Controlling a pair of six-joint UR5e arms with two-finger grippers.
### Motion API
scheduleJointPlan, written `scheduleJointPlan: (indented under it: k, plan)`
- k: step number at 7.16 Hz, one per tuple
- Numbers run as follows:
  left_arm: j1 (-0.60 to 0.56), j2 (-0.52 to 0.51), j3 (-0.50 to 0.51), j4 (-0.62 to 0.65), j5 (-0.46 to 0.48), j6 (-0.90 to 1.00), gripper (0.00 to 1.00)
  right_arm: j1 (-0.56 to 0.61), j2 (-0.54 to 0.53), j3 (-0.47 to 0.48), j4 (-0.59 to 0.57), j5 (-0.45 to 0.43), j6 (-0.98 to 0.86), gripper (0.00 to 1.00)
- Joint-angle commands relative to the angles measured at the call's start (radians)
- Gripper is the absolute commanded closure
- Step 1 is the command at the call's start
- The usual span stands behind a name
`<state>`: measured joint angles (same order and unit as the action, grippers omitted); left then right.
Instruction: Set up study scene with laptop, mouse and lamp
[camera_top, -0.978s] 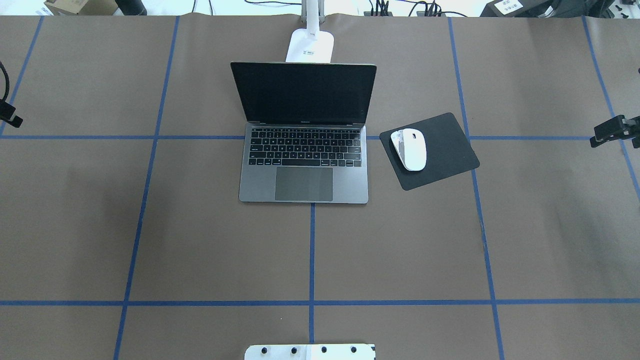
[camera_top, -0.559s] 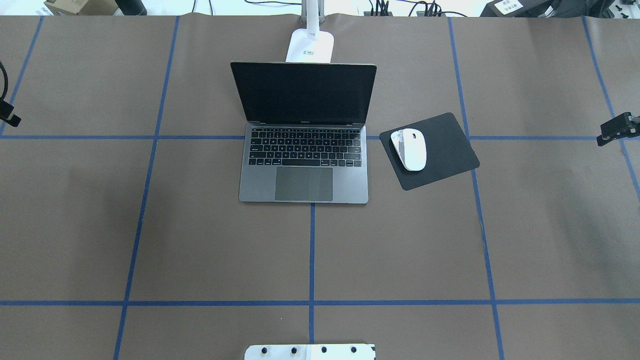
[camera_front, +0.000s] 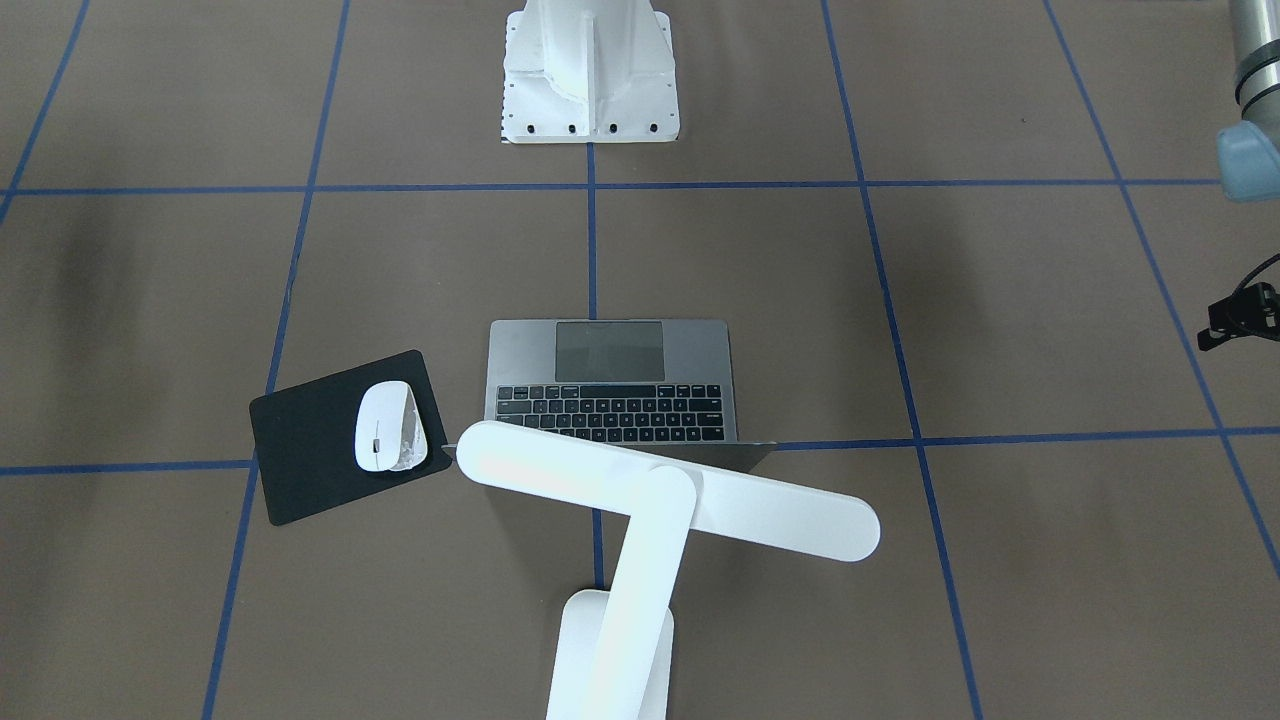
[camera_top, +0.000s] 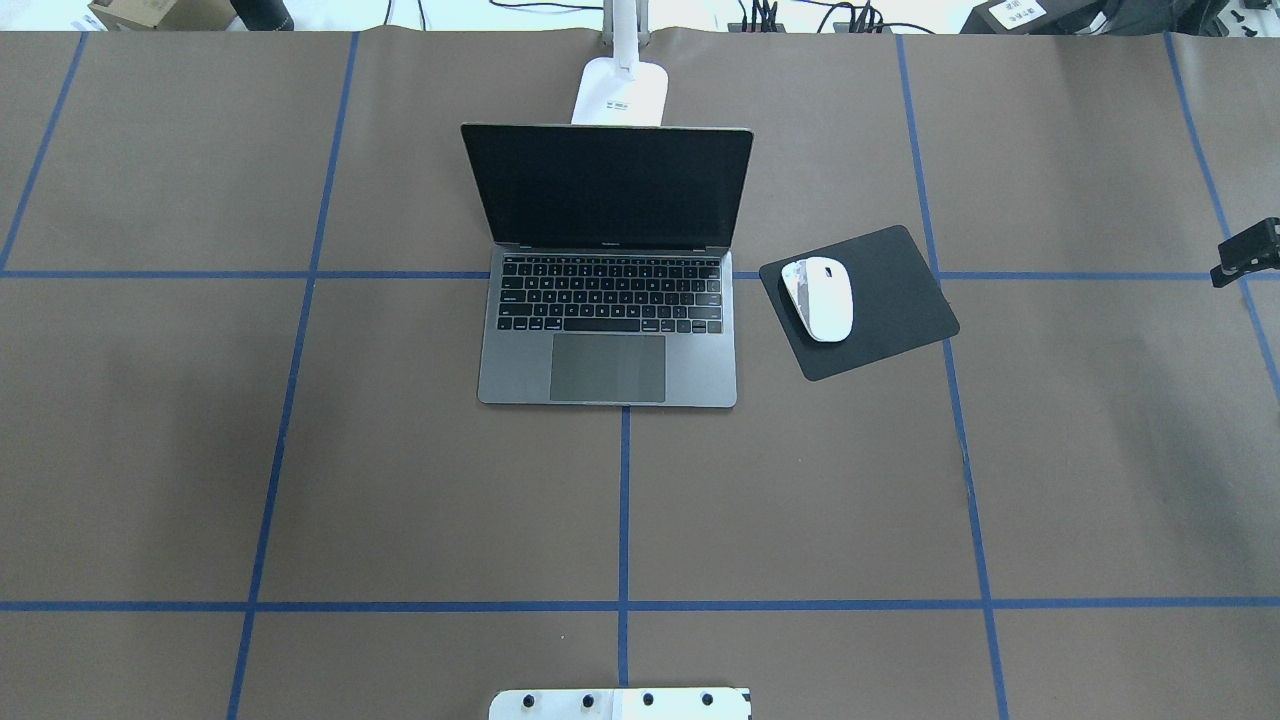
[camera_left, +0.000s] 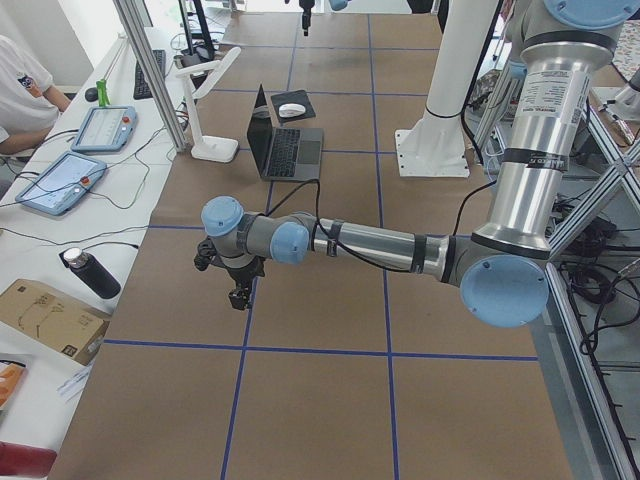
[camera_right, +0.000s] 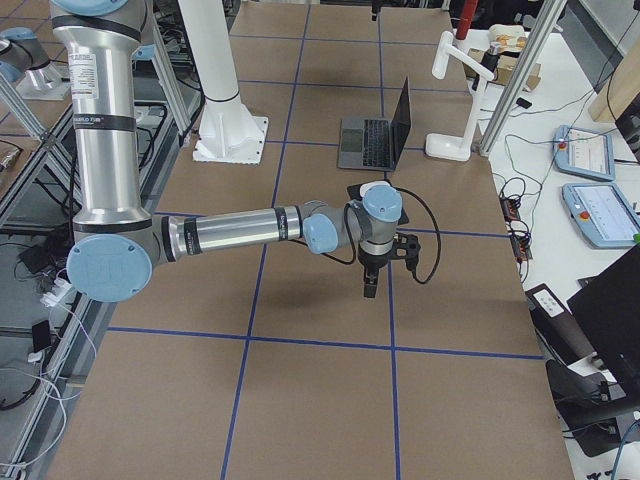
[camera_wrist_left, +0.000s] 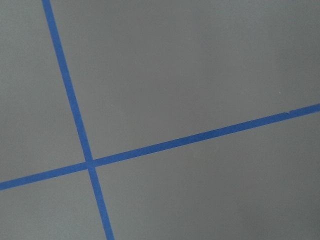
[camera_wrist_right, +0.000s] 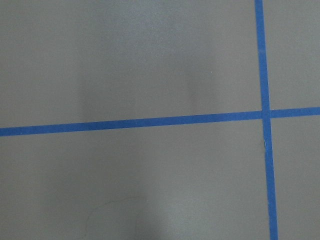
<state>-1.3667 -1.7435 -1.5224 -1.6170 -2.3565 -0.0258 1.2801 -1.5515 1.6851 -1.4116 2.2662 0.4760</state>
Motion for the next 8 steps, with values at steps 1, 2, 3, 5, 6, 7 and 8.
scheduleJointPlan:
  k: [1,2,3,5,6,7,8]
  plan:
    - [-0.002,0.001,-0.013,-0.003,-0.001,0.0,0.01,0.001,0.001,0.001,0.002,0.0,0.006,0.01]
    - [0.0,-0.01,-0.027,-0.001,0.0,0.0,0.01,0.001,0.001,0.001,0.003,-0.001,0.007,0.01]
    - [-0.002,-0.01,-0.033,-0.003,0.0,0.0,0.01,0.001,0.001,-0.001,0.003,-0.002,0.009,0.01]
    - [-0.002,0.002,-0.062,-0.003,-0.001,0.0,0.01,0.001,0.001,0.004,0.005,-0.001,0.01,0.01]
    - [0.0,0.002,-0.065,-0.003,-0.001,-0.002,0.01,-0.001,0.001,0.002,0.006,0.001,0.01,0.01]
    - [0.0,0.002,-0.062,-0.003,-0.001,0.001,0.01,0.001,0.001,0.008,0.008,0.001,0.01,0.01]
    - [0.0,0.002,-0.065,-0.004,-0.001,0.0,0.01,0.001,0.001,0.01,0.008,0.001,0.01,0.01]
